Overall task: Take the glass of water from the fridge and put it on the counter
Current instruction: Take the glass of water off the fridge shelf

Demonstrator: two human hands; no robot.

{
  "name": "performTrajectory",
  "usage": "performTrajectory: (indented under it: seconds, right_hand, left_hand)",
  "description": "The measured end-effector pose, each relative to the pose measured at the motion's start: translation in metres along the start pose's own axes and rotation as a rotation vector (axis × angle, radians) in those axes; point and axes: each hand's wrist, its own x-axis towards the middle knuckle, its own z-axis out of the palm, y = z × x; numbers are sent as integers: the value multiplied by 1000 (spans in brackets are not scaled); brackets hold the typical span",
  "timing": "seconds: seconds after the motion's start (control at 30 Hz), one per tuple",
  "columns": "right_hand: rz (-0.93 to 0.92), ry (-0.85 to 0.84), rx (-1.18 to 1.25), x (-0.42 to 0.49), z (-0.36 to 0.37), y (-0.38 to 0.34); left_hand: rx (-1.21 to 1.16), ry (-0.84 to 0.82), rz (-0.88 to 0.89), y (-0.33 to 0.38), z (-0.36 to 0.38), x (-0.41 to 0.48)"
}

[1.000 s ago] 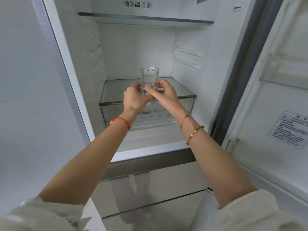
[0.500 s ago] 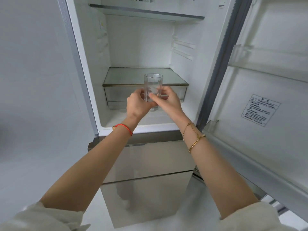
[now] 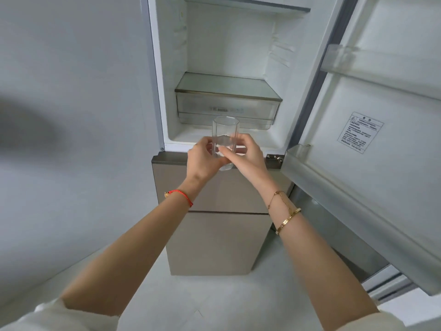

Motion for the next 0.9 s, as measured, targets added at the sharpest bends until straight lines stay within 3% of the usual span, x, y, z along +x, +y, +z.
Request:
performTrajectory:
  seconds: [0.4, 0.9]
  right_hand:
    - [-50, -211, 136, -121, 80, -19]
    - [-195, -744, 261, -280, 210, -106]
  left_hand:
    - [3, 123, -92, -31, -107, -141]
    - [118, 560, -222, -57, -288, -323]
